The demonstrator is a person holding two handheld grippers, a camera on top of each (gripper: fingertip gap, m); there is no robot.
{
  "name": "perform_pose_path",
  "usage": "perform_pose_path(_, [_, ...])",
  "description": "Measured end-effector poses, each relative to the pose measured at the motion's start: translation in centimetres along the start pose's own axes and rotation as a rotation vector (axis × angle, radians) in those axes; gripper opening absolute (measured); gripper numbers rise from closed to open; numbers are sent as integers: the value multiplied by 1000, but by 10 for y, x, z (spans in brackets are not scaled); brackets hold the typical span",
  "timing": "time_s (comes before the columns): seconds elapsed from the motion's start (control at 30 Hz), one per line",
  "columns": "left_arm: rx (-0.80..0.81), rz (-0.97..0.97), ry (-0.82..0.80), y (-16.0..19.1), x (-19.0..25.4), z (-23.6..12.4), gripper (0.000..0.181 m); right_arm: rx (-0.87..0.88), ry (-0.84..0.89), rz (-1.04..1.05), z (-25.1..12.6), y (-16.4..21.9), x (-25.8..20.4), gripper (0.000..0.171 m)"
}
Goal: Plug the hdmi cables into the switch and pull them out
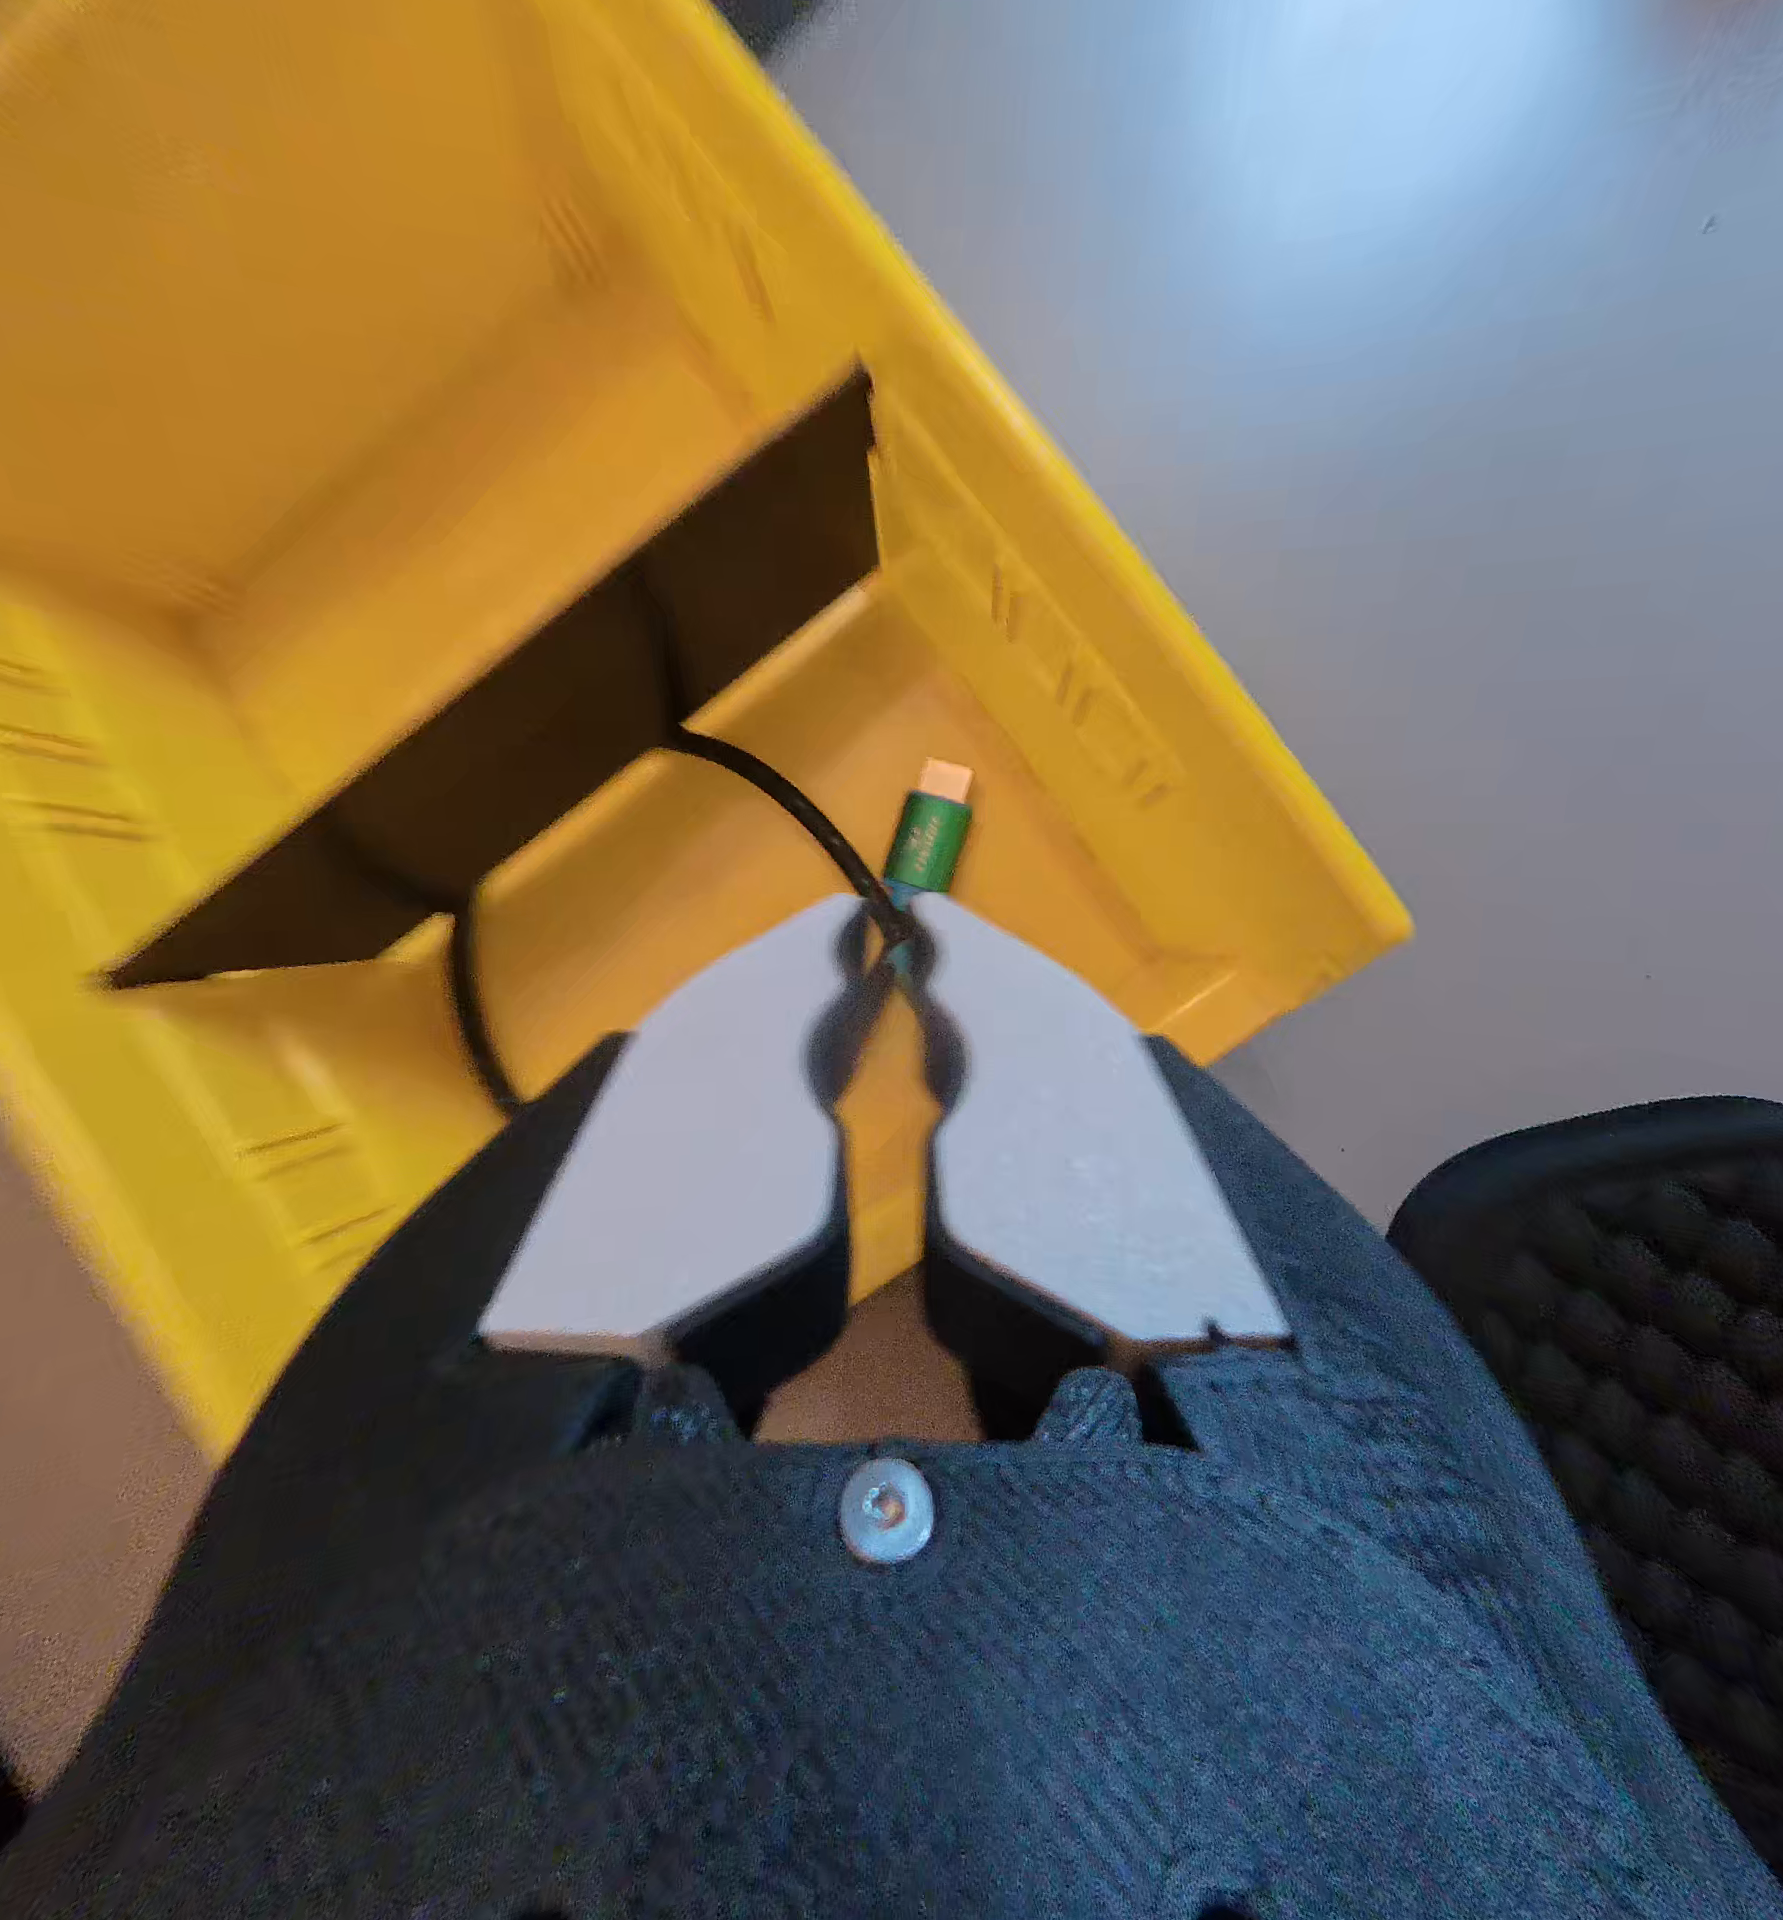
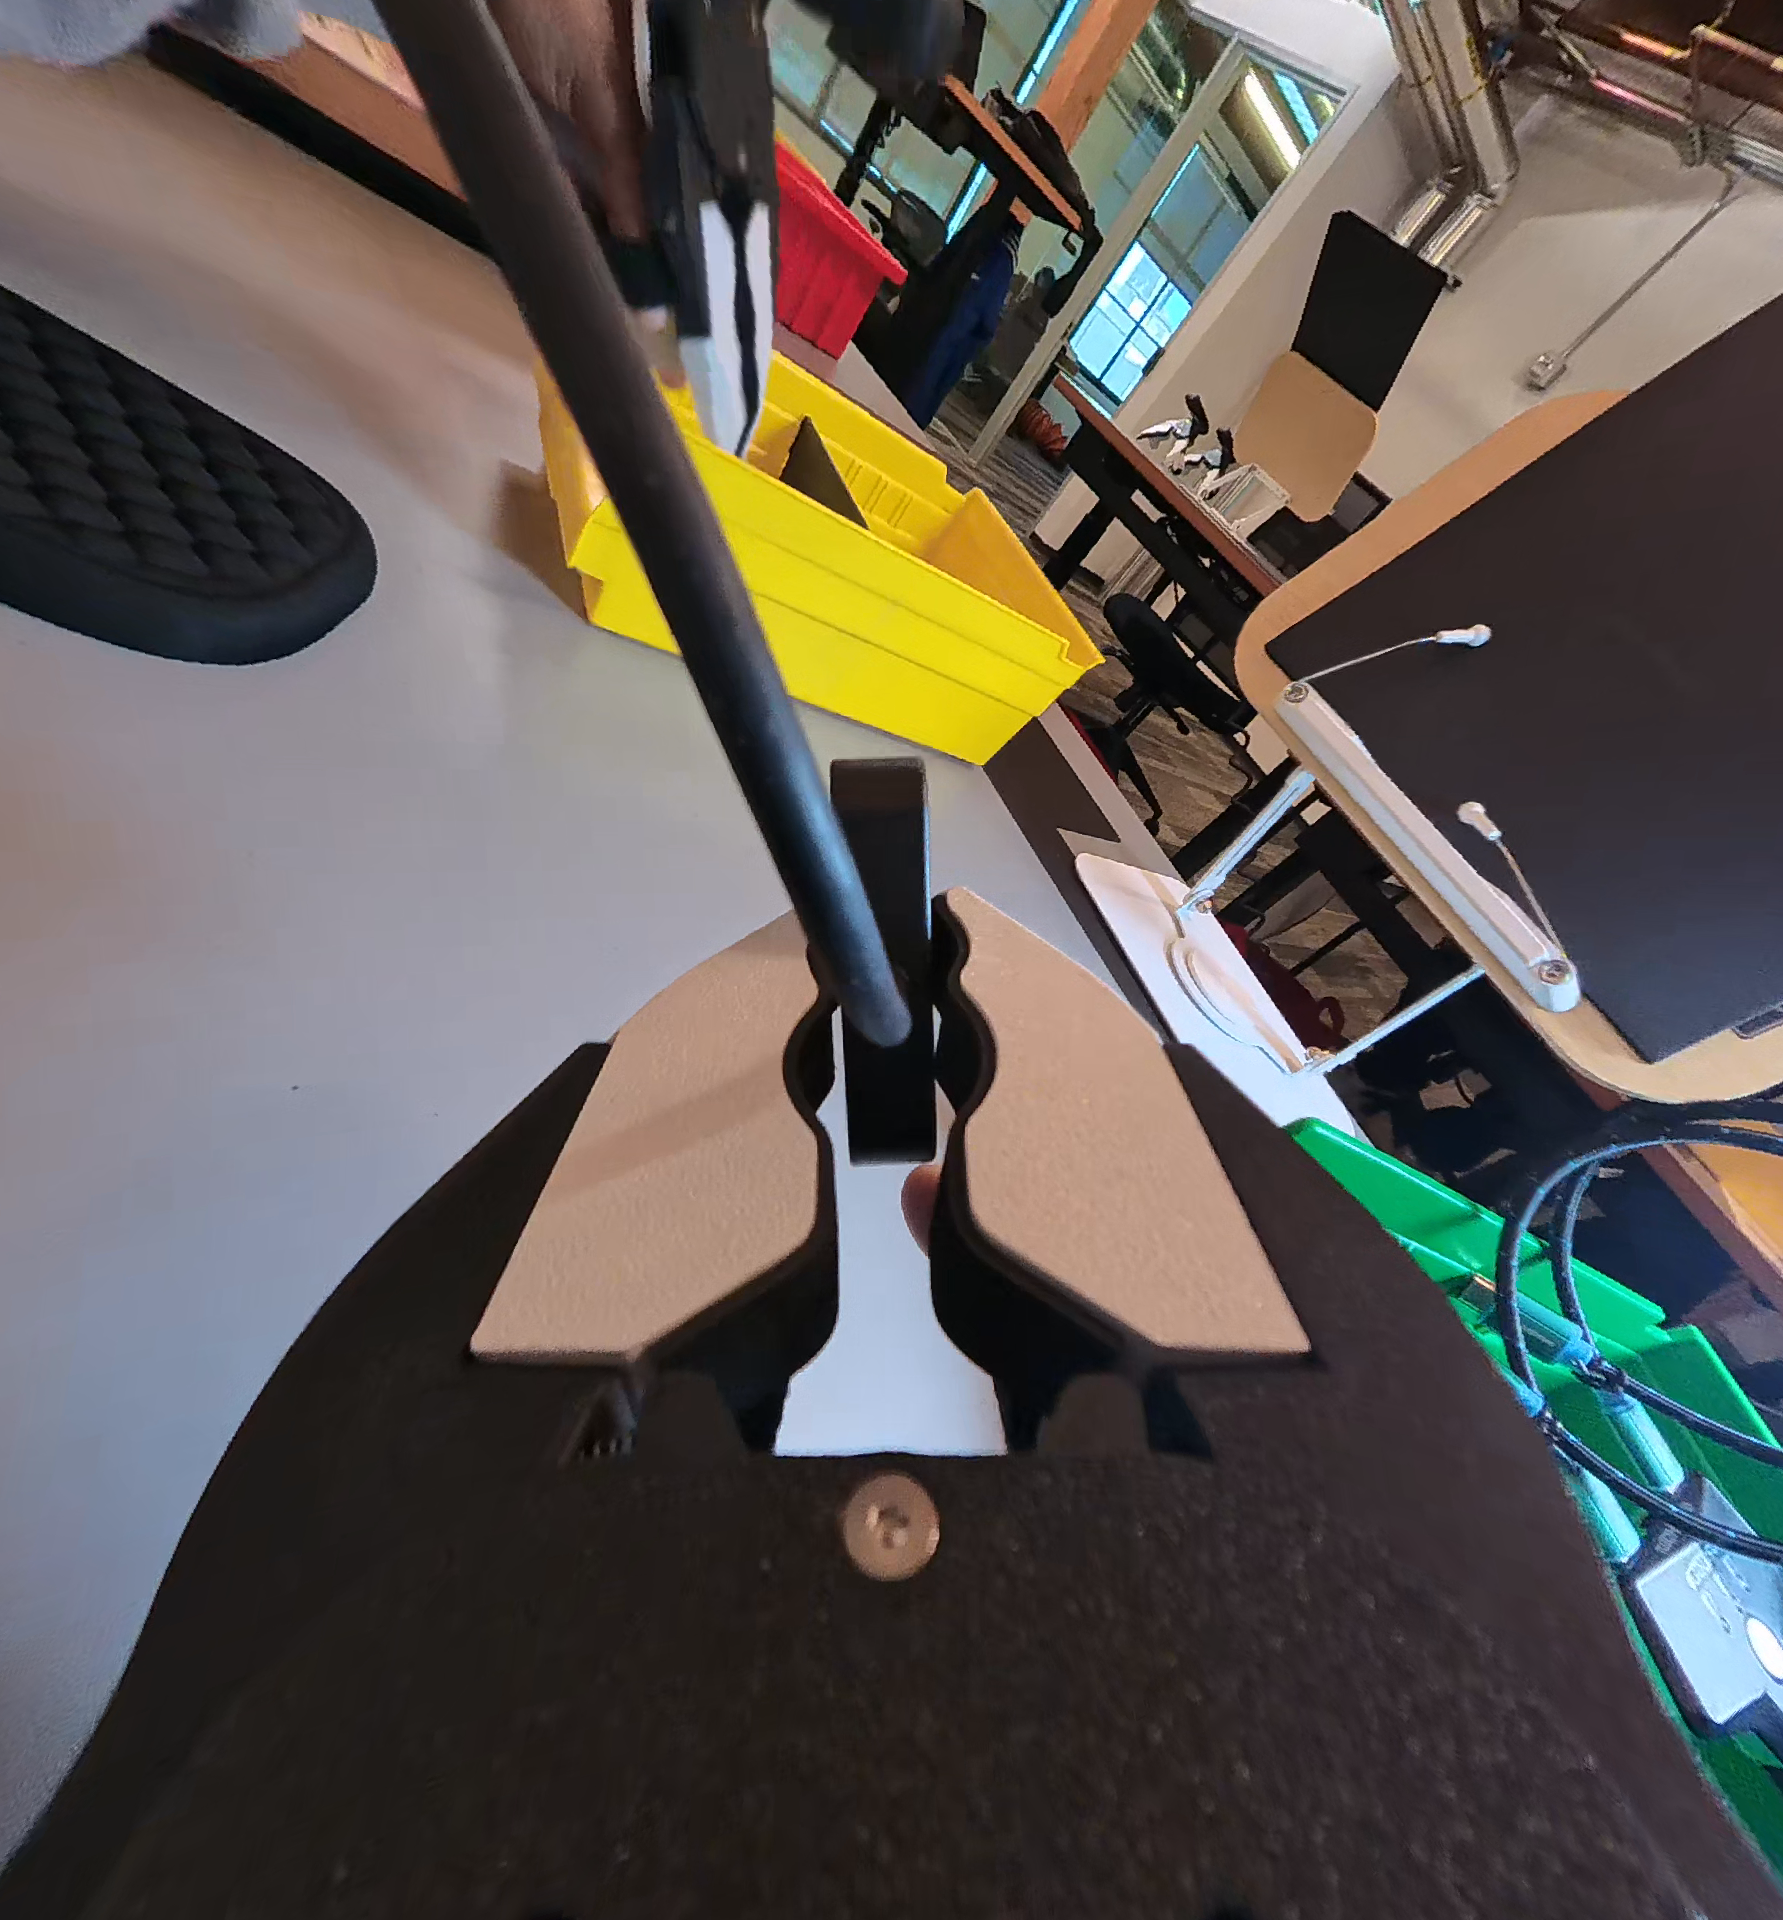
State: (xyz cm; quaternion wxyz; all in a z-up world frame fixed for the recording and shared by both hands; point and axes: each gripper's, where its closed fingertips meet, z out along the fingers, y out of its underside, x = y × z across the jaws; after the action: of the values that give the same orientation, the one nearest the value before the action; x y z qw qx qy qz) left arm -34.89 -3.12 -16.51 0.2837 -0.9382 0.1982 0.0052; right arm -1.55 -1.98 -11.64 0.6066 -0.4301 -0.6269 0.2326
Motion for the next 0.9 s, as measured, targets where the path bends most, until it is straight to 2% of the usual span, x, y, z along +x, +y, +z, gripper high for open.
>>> perform_pose_path(0.1, [-265,-69,115,40,8,46,26,-17,-3,-17,1,3,-2,14])
perform_pose_path(0.17, [-312,-137,241,39,18,51,38,-22,-10,-14,1,6,-3,14])
perform_pose_path(0.2, [-356,-112,217,43,11,52,17,-25,-14,-11,1,7,-3,14])
perform_pose_path(0.23, [-402,-80,206,48,6,52,13,-28,-17,-9,1,8,-3,14])
perform_pose_path(0.33, [-502,-53,222,54,7,50,13,-35,-26,-13,1,9,-4,14])
perform_pose_path(0.5, [-669,66,146,64,1,34,11,-34,-30,-22,0,8,-5,14])
perform_pose_path(0.9, [-906,245,87,50,-4,-30,6,-65,-46,-34,1,14,-7,15])
